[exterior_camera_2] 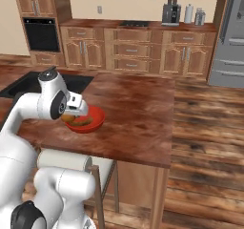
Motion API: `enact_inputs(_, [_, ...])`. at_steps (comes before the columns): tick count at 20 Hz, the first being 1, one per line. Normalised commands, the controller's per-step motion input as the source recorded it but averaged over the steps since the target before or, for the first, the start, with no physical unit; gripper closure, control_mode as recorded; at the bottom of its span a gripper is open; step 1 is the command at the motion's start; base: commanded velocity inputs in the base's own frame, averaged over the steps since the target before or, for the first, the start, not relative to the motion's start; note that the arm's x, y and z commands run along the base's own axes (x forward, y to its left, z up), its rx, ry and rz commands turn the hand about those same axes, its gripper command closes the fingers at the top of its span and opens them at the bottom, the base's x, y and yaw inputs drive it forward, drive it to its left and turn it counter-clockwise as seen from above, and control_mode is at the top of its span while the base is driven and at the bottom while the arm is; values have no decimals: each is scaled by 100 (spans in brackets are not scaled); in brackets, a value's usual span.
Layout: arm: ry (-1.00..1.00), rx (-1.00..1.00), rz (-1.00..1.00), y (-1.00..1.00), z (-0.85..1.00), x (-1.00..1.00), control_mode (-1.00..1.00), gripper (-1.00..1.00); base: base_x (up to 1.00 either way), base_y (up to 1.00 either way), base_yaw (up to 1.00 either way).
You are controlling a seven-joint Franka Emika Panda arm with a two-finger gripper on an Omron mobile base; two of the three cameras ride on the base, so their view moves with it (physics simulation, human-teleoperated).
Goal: Retrieve the banana and mango from the fridge and place them into the bowl on the dining table.
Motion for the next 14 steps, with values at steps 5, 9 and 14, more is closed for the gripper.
enact_inputs(5, [0, 0, 0, 0, -14, 43, -100, 100, 0, 0, 0])
enact_inputs(9, [0, 0, 0, 0, -24, 54, -100, 100, 0, 0, 0])
enact_inputs(14, [0, 0, 0, 0, -37, 42, -100, 100, 0, 0, 0])
